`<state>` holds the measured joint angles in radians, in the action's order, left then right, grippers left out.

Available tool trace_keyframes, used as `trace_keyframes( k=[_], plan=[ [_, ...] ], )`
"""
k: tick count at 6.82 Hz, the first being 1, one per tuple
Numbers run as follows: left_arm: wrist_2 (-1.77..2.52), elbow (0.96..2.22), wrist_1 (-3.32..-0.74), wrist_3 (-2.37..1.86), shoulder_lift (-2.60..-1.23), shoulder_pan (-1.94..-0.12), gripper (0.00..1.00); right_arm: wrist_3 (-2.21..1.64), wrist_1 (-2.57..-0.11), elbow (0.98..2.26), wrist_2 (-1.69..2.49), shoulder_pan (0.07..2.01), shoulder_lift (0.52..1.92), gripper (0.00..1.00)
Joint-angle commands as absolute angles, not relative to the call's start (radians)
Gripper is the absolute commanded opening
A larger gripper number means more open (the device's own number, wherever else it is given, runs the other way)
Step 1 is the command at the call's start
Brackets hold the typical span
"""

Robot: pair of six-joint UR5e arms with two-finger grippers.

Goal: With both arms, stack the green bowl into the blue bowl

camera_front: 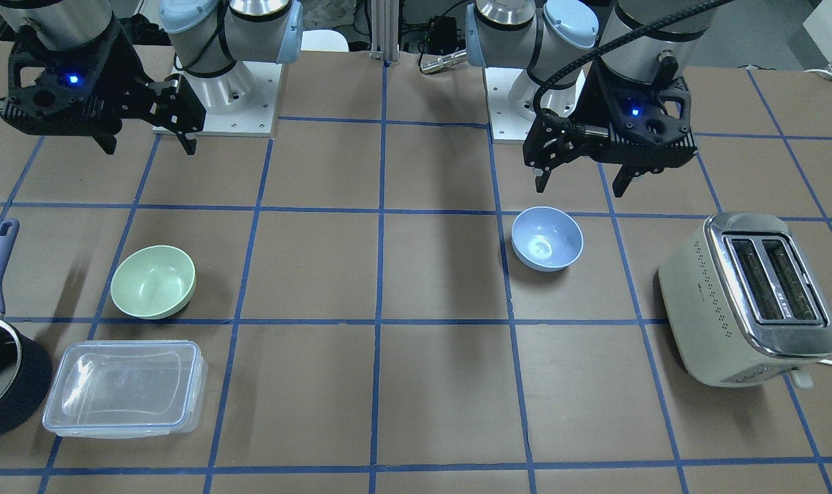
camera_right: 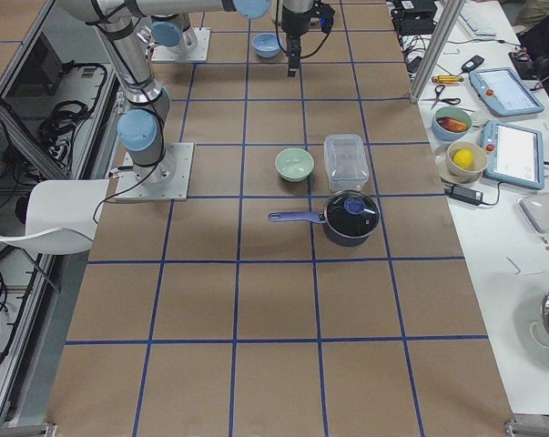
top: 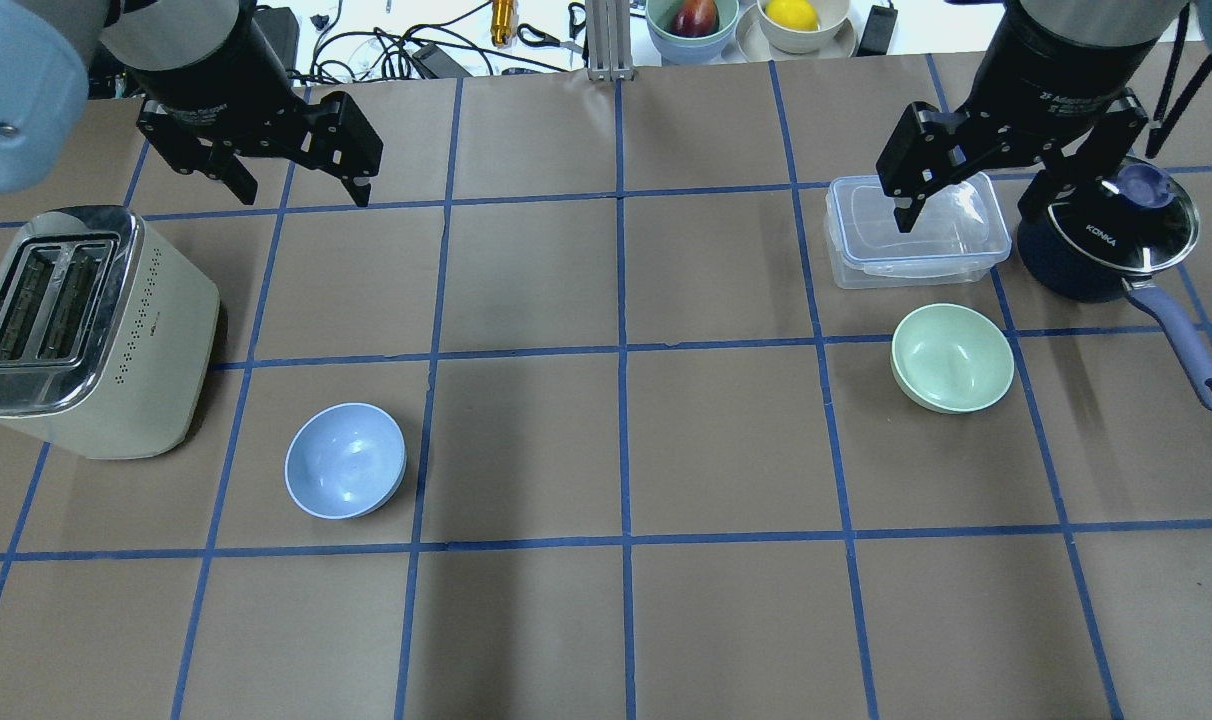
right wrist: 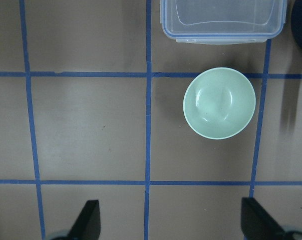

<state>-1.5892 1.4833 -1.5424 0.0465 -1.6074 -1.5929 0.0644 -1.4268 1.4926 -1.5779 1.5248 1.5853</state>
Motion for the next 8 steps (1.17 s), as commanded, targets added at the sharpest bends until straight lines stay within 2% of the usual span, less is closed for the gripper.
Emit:
trace_keyframes(
  k=[1,8],
  plan=[
    [-1.588,1.483,-1.542,0.046,-1.609,-1.592,1.00,0.060,-1.427,1.493,-1.578,1.525,1.586,1.00],
    [-1.566,1.488,-1.540,0.046,-1.597,-1.588,1.00,0.057,-1.424,1.494,-1.594,1.525,1.580,1.00]
  ],
)
